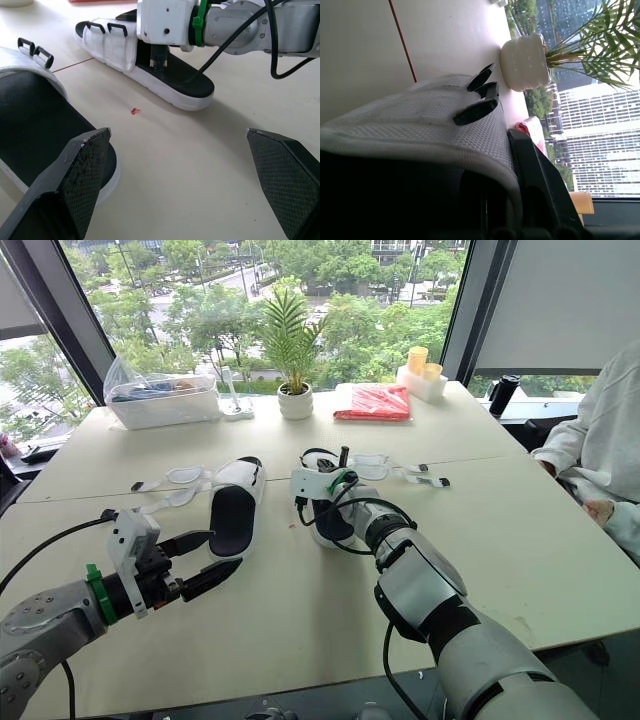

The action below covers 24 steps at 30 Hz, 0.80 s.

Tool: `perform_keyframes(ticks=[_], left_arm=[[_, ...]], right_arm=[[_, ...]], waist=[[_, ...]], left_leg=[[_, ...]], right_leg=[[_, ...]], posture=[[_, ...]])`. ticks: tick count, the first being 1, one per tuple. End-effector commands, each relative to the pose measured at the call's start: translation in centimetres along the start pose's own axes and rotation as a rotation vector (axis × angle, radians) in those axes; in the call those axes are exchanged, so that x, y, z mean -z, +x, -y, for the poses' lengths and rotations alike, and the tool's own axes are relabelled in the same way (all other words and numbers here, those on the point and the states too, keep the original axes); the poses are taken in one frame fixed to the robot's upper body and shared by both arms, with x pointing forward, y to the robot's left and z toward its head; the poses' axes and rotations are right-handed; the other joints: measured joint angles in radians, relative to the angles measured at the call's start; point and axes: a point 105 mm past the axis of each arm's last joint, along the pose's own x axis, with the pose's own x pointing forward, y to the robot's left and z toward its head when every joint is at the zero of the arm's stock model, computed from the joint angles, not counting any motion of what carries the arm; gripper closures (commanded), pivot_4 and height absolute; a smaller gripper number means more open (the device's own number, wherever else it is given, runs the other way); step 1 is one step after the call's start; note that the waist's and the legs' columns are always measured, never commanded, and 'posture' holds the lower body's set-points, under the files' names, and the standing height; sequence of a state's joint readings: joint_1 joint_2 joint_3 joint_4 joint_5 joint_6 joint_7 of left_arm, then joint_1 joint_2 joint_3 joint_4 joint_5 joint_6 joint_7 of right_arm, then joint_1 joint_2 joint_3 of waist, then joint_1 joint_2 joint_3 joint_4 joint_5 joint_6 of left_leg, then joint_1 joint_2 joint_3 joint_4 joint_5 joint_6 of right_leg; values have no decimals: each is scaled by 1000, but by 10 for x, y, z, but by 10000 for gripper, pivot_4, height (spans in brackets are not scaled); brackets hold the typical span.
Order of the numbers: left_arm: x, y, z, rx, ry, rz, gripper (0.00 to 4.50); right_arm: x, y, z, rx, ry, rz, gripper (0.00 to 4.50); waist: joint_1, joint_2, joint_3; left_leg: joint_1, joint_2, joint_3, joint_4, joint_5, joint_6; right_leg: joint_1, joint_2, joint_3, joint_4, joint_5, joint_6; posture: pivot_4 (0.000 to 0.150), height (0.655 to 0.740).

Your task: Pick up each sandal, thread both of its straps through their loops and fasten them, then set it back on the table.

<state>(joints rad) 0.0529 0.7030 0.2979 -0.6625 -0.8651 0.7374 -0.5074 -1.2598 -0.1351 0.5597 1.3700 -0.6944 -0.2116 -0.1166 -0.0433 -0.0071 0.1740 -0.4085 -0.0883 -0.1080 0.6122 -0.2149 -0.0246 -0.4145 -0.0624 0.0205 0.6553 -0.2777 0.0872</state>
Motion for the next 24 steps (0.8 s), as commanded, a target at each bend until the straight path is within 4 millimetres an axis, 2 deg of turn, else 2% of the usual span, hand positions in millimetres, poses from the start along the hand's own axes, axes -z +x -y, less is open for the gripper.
perform_keyframes(ticks=[1, 4, 6, 10, 14, 16, 24], left_arm=[[-10, 1, 1, 21, 15, 42, 0], [-10, 3, 1, 36, 13, 40, 0], [-8, 5, 1, 52, 10, 35, 0], [-7, 12, 1, 75, 7, 38, 0], [-6, 17, 3, 100, 10, 39, 0], [-7, 18, 3, 104, 14, 39, 0], [-9, 19, 5, 116, 16, 46, 0]], right_arm=[[-17, -4, 33, 108, -196, 186, 44689], [-26, -28, 28, 98, -462, 471, 44689], [-27, -58, 21, 72, -587, 703, 44689], [-28, -103, 3, -28, -669, 998, 44689], [-33, -133, -7, -85, -670, 1220, 44689], [-33, -138, -11, -94, -682, 1284, 44689], [-27, -139, -28, -115, -822, 1466, 44689]], waist=[[2, 0, 0], [3, 1, 0], [4, 1, 1], [-2, 0, 0], [-5, -1, 1], [-3, -1, 1], [3, -1, 1]], left_leg=[[0, 0, 0, 0, 0, 0], [0, -1, 0, 0, 0, 0], [0, -1, 0, 0, 0, 0], [-1, -1, 2, -1, 1, -2], [-1, 1, 8, -1, 2, -4], [0, 1, 8, -1, 3, -5], [0, 1, 7, -2, 5, -7]], right_leg=[[0, 0, 0, 0, 0, 0], [0, 0, 0, 0, 0, 0], [-1, 0, 0, 0, 0, 0], [-4, 1, 3, 2, 0, 0], [-9, 1, 7, 10, -1, -2], [-10, 2, 7, 12, -1, -2], [-10, 2, 8, 13, -1, -3]], posture=[[1500, 7400], [1500, 7400], [1500, 7400], [1500, 7400], [1500, 7400], [1500, 7400], [1500, 7400]])
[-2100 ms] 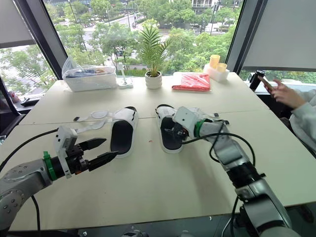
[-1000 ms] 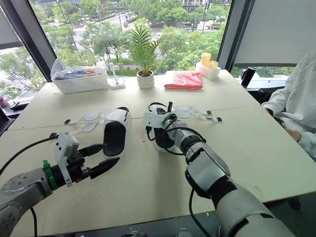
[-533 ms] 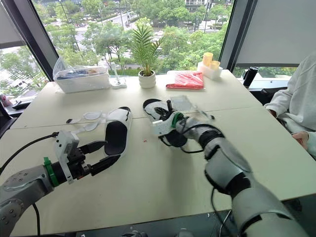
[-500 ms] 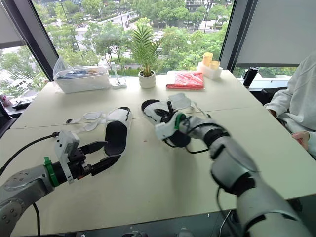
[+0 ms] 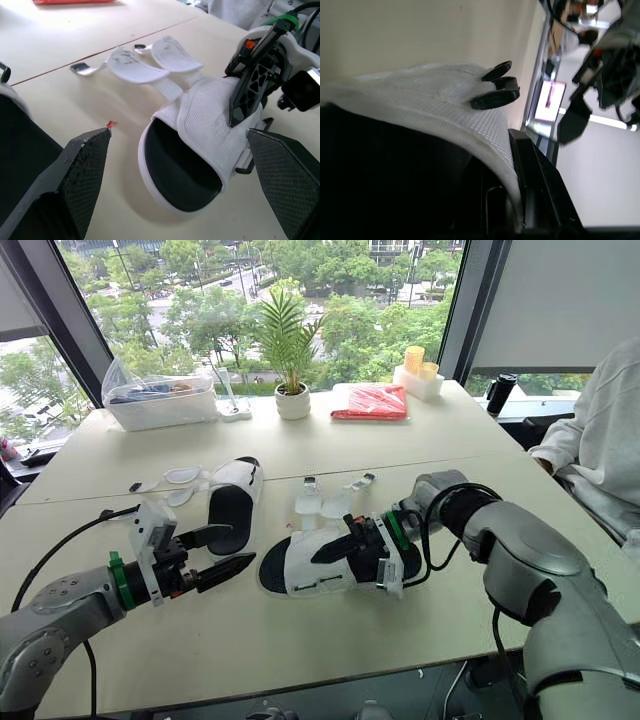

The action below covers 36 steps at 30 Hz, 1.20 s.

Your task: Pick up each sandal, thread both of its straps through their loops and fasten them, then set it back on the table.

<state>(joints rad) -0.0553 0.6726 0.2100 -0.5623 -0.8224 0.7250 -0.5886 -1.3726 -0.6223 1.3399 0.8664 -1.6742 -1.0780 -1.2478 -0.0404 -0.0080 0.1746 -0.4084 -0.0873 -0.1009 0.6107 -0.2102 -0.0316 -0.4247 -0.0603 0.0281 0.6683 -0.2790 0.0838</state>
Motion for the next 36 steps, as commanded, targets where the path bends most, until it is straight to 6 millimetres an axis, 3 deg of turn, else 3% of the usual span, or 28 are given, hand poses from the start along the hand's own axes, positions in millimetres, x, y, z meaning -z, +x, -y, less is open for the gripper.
perform_keyframes(ticks=[1, 13, 16, 23, 30, 33, 36], left_arm=[[-9, 0, 5, 22, 38, 30, 0], [-2, 1, 13, 50, 43, -5, 0], [8, -1, 12, 52, 84, -62, 0], [16, 1, 0, 69, 172, -104, 0], [22, 10, -10, 166, 251, -117, 0], [27, 16, -12, 219, 285, -126, 8412], [36, 20, -12, 273, 299, -147, 23774]], right_arm=[[4, -3, 0, -3, -69, 50, 44689], [11, 5, -9, -45, -65, 78, 44689], [15, 3, -8, -73, 8, 31, 34882], [18, -17, -3, -150, 188, -59, 395], [-3, -66, -22, -388, 557, -204, 395], [-8, -89, -25, -384, 674, -329, 0], [-3, -109, -28, -371, 808, -519, 0]], waist=[[0, 0, 0], [-1, 0, -1], [-2, 0, -1], [0, 0, -1], [4, 0, -1], [4, 0, -1], [-3, 0, 0]], left_leg=[[0, 0, 0, -1, 0, 0], [1, 0, 0, -1, 1, -1], [1, 0, -1, -1, 1, -1], [1, 0, -1, -2, 1, -2], [2, 0, -3, -1, 1, -2], [3, 0, -4, -1, 1, -1], [6, 0, -5, -1, 1, 0]], right_leg=[[0, 0, 0, 0, 0, 0], [0, 2, 0, 0, 0, -1], [0, 2, 0, 1, 0, -1], [0, 3, 0, 1, 0, -1], [3, 3, -2, 1, 0, -1], [6, 3, -3, -1, 0, -1], [10, 3, -4, -3, 0, -1]], posture=[[1500, 7400], [1500, 7400], [1500, 7400], [1500, 7400], [1500, 7400], [1500, 7400], [1500, 7400]])
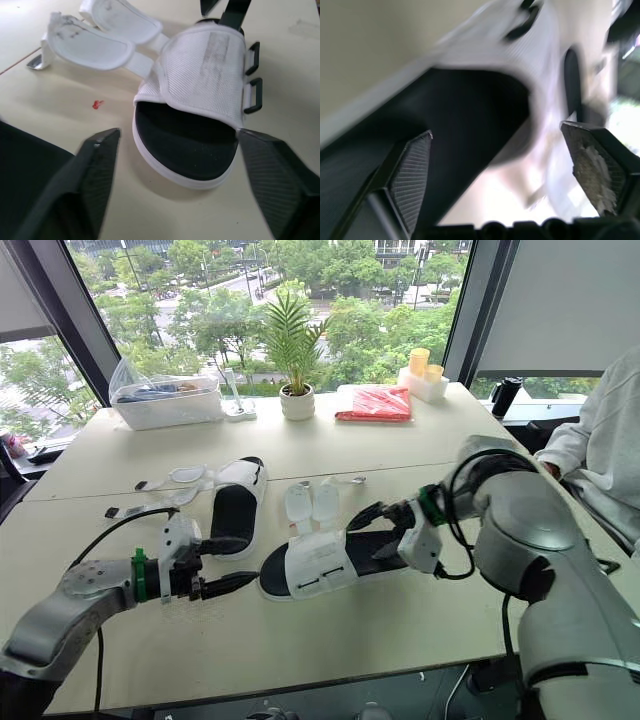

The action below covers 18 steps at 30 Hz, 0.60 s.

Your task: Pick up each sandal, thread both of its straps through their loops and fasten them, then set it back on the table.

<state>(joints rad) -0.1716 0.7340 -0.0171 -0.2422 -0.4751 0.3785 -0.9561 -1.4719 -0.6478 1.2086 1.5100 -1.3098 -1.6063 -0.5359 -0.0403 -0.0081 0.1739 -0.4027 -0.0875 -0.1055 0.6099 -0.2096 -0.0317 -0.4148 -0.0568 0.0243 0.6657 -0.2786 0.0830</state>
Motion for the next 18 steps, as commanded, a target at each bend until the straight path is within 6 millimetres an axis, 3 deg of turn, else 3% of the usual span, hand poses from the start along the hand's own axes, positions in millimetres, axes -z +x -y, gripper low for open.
perform_keyframes(ticks=[1, 4, 10, 14, 18], left_arm=[[1, 6, 3, 67, 58, 0, 28039], [6, 17, 3, 96, 54, 7, 43500], [17, 42, 7, 147, 22, 6, 44441], [23, 49, 9, 168, 16, -12, 44441], [29, 55, 9, 170, 33, -38, 44441]], right_arm=[[11, -17, -4, 14, 216, -139, 0], [24, -22, 0, 119, 472, -236, 0], [52, -20, 23, 400, 971, -203, 0], [60, -25, 39, 516, 1125, -135, 0], [58, -24, 43, 525, 1275, -48, 0]], waist=[[-4, 0, 1], [-9, 0, 1], [-19, 1, 1], [-20, 1, 1], [-16, 2, 2]], left_leg=[[2, 0, 0, 0, -1, 1], [13, 2, 2, -3, -5, 9], [15, 5, 2, 1, -7, 11], [14, 5, 2, 1, -7, 11], [13, 4, 2, 1, -7, 11]], right_leg=[[2, 0, 0, 0, 0, 0], [12, 1, -1, -3, -1, -1], [17, 1, 0, -4, 0, -1], [16, 0, 0, -4, -1, -1], [15, -1, 0, -4, -1, -1]], posture=[[1500, 7400], [1500, 7400], [1500, 7400], [1500, 7400], [1500, 7400]])
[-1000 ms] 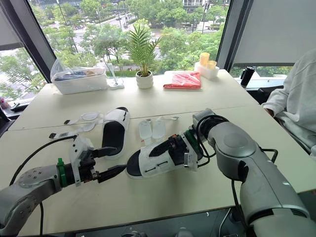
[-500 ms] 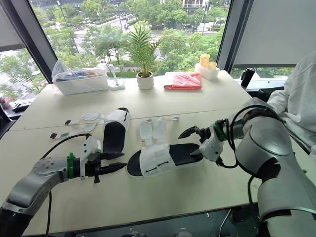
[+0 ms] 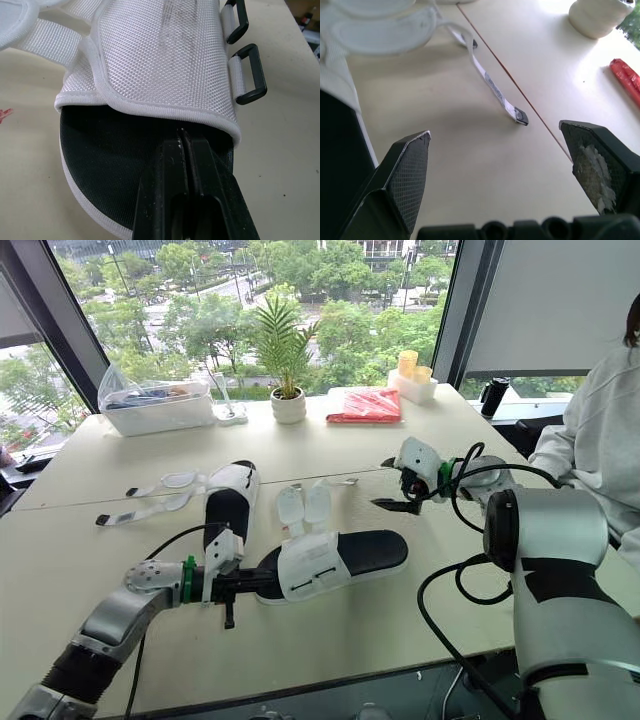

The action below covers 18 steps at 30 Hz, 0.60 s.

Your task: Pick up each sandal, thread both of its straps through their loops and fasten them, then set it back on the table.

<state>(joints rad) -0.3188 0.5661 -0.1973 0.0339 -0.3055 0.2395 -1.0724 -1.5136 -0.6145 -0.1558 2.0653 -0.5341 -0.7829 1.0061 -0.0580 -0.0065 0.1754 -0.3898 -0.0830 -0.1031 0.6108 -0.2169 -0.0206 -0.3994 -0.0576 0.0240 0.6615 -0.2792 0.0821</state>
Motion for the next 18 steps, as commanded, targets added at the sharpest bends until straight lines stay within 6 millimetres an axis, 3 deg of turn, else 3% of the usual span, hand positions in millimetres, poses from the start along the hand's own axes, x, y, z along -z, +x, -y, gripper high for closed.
perform_keyframes(ticks=[1, 5, 10, 18], left_arm=[[2, 5, -3, -5, 36, -15, 44441], [-1, 13, -4, -15, 20, 15, 44441], [-3, 20, 2, 7, 9, 26, 44441], [-2, 25, 1, 4, 10, 28, 44441]], right_arm=[[-18, -1, 8, 5, 115, 77, 0], [-20, 7, 2, -52, 324, 79, 0], [-27, 26, -24, -237, 631, 77, 0], [-15, 52, -44, -316, 946, -13, 0]], waist=[[3, 0, 0], [12, 0, 0], [15, 0, 0], [19, 0, 0]], left_leg=[[0, 0, 0, 0, 0, 0], [0, -1, 0, 0, 0, 0], [0, -1, 0, 0, 0, 0], [-1, -3, -1, 1, 0, 0]], right_leg=[[0, 0, 0, 0, 0, 0], [0, -1, 0, 0, 0, 0], [0, -2, 0, 0, 0, 0], [-1, -5, -1, 0, 0, 0]], posture=[[1500, 7400], [1500, 7400], [1500, 7400], [1500, 7400]])
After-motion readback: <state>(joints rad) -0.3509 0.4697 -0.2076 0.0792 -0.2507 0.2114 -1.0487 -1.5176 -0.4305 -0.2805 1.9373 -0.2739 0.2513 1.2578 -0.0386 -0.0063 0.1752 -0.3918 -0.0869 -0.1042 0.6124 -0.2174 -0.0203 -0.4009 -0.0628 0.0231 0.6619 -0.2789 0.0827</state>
